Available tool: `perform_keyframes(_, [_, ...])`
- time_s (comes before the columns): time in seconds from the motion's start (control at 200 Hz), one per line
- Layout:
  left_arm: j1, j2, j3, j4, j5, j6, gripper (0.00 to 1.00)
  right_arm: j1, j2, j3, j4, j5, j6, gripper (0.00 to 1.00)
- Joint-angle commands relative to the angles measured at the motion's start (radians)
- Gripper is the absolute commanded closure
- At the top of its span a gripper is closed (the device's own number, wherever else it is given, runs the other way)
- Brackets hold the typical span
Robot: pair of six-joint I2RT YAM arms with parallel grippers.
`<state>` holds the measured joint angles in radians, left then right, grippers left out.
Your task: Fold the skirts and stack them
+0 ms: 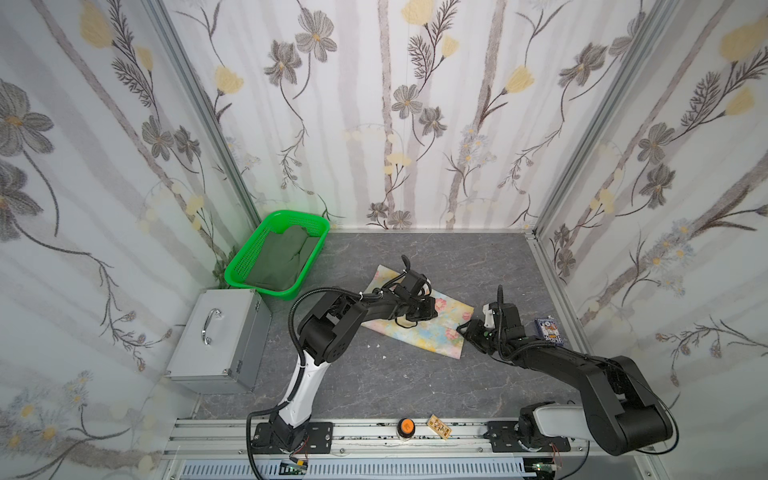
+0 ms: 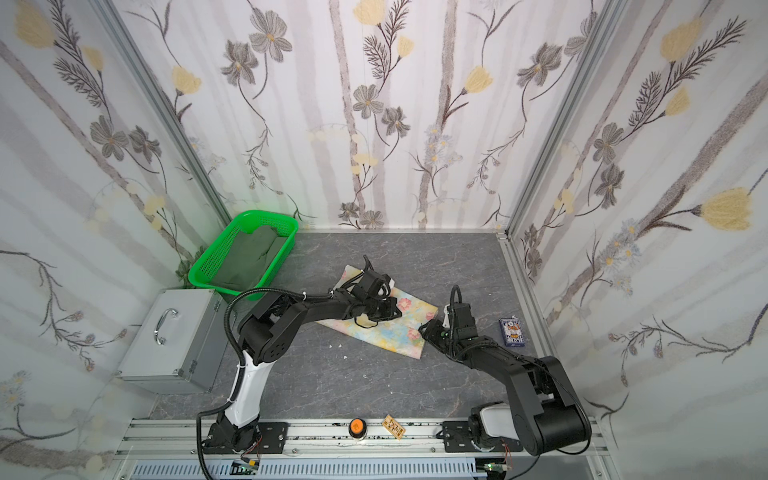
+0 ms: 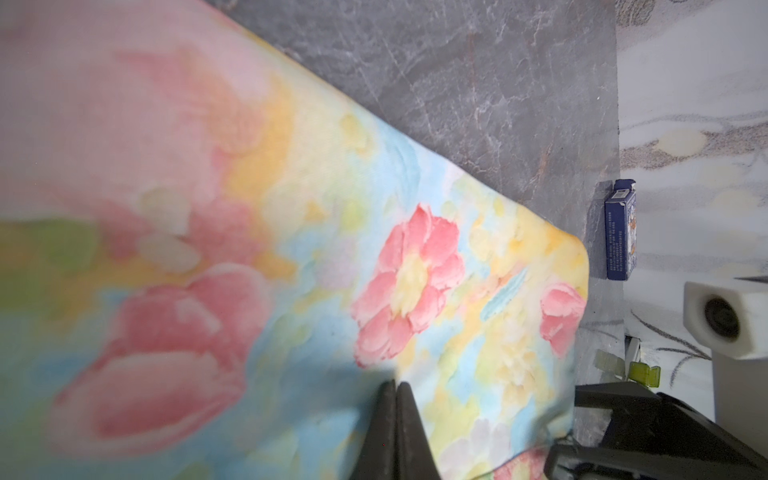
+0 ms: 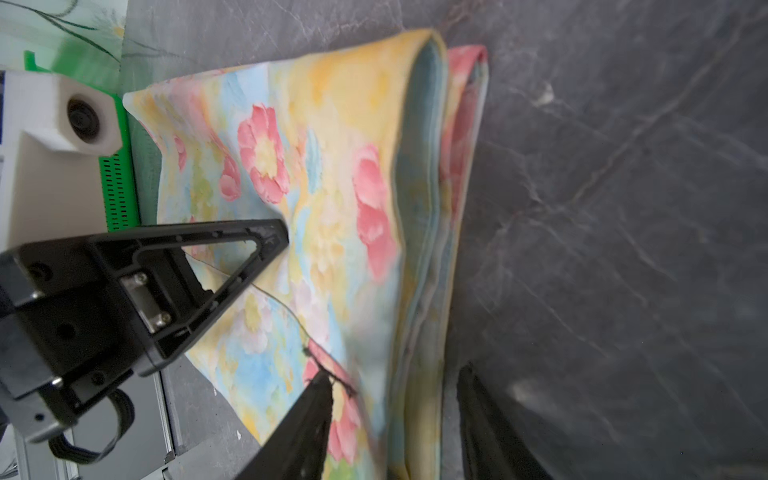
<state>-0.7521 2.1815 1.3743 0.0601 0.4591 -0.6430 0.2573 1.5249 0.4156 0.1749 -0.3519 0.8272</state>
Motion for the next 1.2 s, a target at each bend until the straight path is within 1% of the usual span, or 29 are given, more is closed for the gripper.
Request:
perform_keyframes(0.0, [-0.001, -0.002, -0.006, -0.032, -0.008, 0.001, 1.00, 0.006, 0.061, 0.024, 0.004, 0.011, 0.006, 0.52])
perform_keyframes(0.145, [-0.002, 0.001, -0.001, -0.032, -0.006, -0.001, 1.00, 0.029, 0.129, 0.050, 0.009, 0.014, 0.008, 0.55])
perform_keyframes(0.225, [-0.001, 0.000, -0.001, -0.032, -0.004, 0.000, 1.00, 0.035, 0.151, 0.055, 0.009, 0.025, 0.012, 0.59])
perform_keyframes(0.285, [-0.001, 0.001, -0.003, -0.032, -0.003, 0.000, 1.00, 0.039, 0.169, 0.058, 0.010, 0.027, 0.013, 0.65])
perform_keyframes(0.305, [-0.001, -0.001, -0.003, -0.032, -0.003, 0.000, 1.00, 0.040, 0.176, 0.060, 0.012, 0.027, 0.014, 0.68])
perform_keyframes(0.34, [-0.001, -0.002, -0.005, -0.032, -0.003, 0.000, 1.00, 0.042, 0.187, 0.065, 0.010, 0.026, 0.015, 0.75])
perform_keyframes(0.43, [-0.001, -0.005, -0.007, -0.032, -0.003, 0.002, 1.00, 0.044, 0.198, 0.076, 0.004, 0.015, 0.014, 1.00])
perform_keyframes(0.555, [-0.001, -0.025, -0.007, -0.032, -0.008, 0.000, 1.00, 0.043, 0.152, 0.082, -0.044, 0.033, 0.002, 1.00])
perform_keyframes(0.689, [0.015, -0.078, -0.012, -0.034, -0.017, -0.004, 1.00, 0.040, 0.078, 0.113, -0.182, 0.091, -0.036, 1.00])
perform_keyframes(0.714, [0.022, -0.091, -0.016, -0.034, -0.018, -0.007, 1.00, 0.039, 0.036, 0.118, -0.207, 0.100, -0.040, 1.00])
perform_keyframes(0.779, [0.041, -0.120, -0.029, -0.034, -0.021, -0.008, 1.00, 0.037, -0.005, 0.137, -0.284, 0.130, -0.057, 1.00])
perform_keyframes(0.919, [0.089, -0.177, -0.073, -0.034, -0.040, -0.004, 1.00, 0.028, -0.092, 0.165, -0.415, 0.174, -0.075, 1.00])
perform_keyframes(0.944, [0.096, -0.182, -0.107, -0.034, -0.040, -0.002, 1.00, 0.026, -0.107, 0.170, -0.437, 0.185, -0.079, 1.00])
perform_keyframes(1.064, [0.116, -0.203, -0.164, -0.034, -0.048, 0.007, 1.00, 0.014, -0.175, 0.203, -0.541, 0.244, -0.098, 1.00])
perform_keyframes(1.194, [0.124, -0.219, -0.203, -0.034, -0.060, 0.026, 1.00, -0.017, -0.224, 0.239, -0.631, 0.251, -0.112, 1.00])
